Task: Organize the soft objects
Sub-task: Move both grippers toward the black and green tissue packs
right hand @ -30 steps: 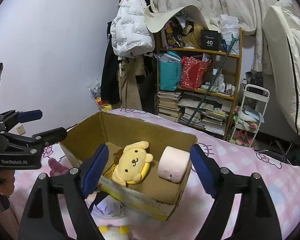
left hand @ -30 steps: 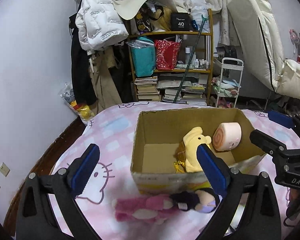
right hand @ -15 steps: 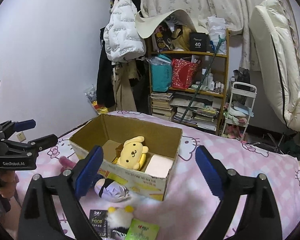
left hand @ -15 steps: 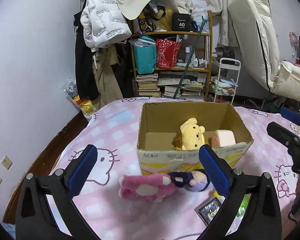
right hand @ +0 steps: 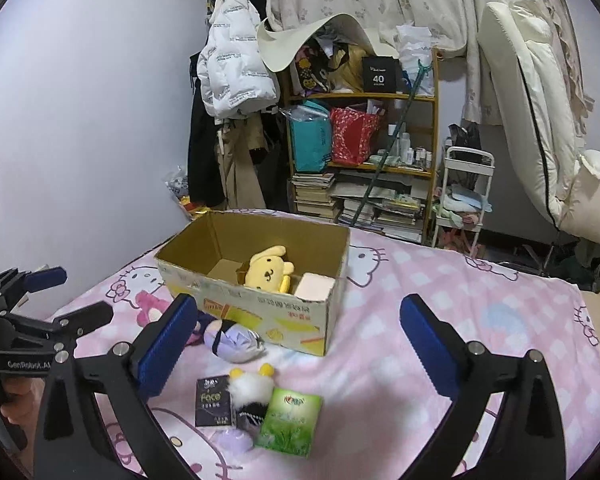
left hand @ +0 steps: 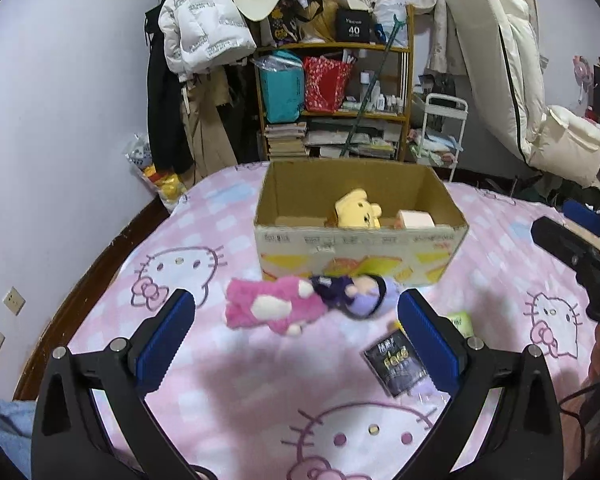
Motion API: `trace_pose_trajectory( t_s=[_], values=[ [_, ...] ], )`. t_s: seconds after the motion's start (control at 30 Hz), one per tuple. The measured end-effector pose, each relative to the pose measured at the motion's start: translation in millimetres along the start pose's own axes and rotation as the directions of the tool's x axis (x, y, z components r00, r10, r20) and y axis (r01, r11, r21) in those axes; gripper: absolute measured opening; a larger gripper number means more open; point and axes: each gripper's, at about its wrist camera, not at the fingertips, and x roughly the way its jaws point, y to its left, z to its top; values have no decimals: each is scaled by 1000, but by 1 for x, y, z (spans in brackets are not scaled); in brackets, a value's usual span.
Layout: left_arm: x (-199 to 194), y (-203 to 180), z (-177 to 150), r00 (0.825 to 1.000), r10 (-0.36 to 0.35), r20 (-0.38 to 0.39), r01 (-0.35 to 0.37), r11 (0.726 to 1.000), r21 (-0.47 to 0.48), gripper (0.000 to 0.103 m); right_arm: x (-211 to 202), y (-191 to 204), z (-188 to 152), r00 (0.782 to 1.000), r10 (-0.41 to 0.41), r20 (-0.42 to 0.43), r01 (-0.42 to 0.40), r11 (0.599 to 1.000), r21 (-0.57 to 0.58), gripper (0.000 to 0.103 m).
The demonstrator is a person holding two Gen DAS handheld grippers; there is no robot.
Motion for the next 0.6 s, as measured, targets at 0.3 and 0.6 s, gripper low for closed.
trace_pose_trajectory(
  t_s=[0.3, 0.6],
  values=[
    [9, -9, -14, 999, -11, -51, 12, 999, 31, 100, 1, -5, -10, 999, -4, -44, 5, 1000, 21, 103],
    [36, -16, -15, 992, -2, -126, 8, 999, 52, 100, 26, -13, -17, 992, 2, -123, 7, 997, 71, 103]
  ],
)
